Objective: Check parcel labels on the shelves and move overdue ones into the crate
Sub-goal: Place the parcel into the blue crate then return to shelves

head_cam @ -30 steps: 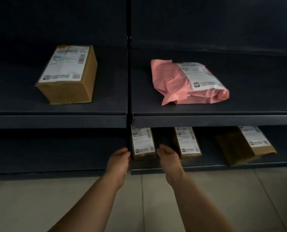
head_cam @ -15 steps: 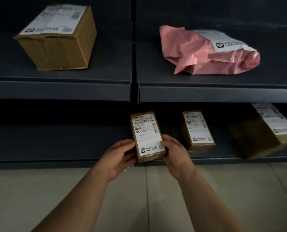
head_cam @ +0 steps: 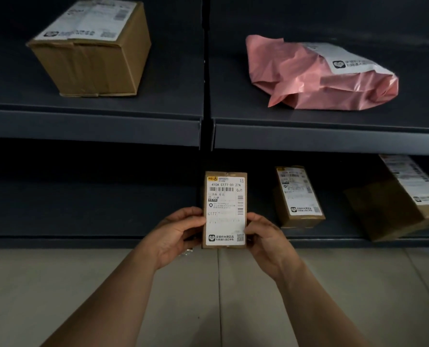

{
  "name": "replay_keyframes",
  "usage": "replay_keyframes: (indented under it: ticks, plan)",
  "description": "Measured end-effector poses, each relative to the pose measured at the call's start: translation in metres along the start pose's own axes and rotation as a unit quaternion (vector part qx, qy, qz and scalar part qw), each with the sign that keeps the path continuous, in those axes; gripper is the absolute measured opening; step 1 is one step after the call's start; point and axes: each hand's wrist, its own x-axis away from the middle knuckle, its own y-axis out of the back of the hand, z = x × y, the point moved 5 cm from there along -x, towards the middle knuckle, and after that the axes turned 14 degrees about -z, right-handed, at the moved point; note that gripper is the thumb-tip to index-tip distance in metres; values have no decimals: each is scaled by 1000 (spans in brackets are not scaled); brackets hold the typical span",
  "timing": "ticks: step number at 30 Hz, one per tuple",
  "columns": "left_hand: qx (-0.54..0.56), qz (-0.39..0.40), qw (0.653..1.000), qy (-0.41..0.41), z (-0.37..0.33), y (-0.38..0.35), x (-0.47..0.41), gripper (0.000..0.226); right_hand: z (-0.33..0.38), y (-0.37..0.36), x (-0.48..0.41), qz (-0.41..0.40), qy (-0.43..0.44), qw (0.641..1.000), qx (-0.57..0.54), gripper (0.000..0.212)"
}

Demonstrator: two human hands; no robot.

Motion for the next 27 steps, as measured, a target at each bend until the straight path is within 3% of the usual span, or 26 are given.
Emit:
replay_keyframes:
  ticks: [5, 14, 18, 21, 24, 27]
  plan:
    - [38, -41, 998, -11, -7, -3, -6, 29, 9, -6, -1, 2, 25, 999, -28, 23]
    - [27, -184, 979, -80, -19, -8, -13, 24, 11, -44, -2, -9, 87, 991, 104, 41]
    - [1, -251, 961, -114, -26, -10, -7, 36, 27, -37, 3, -22, 110, 987, 117, 42]
    - [13, -314, 927, -203, -46, -19, 4, 36, 63, -9, 2, -108, 212, 964, 120, 35]
    - [9, -300, 905, -302, -64, -52, 10, 29, 93, 41, -5, -250, 265, 926, 103, 30]
    - [12, -198, 942, -273, -55, -108, 6, 30, 94, 89, -19, -313, 224, 916, 116, 35]
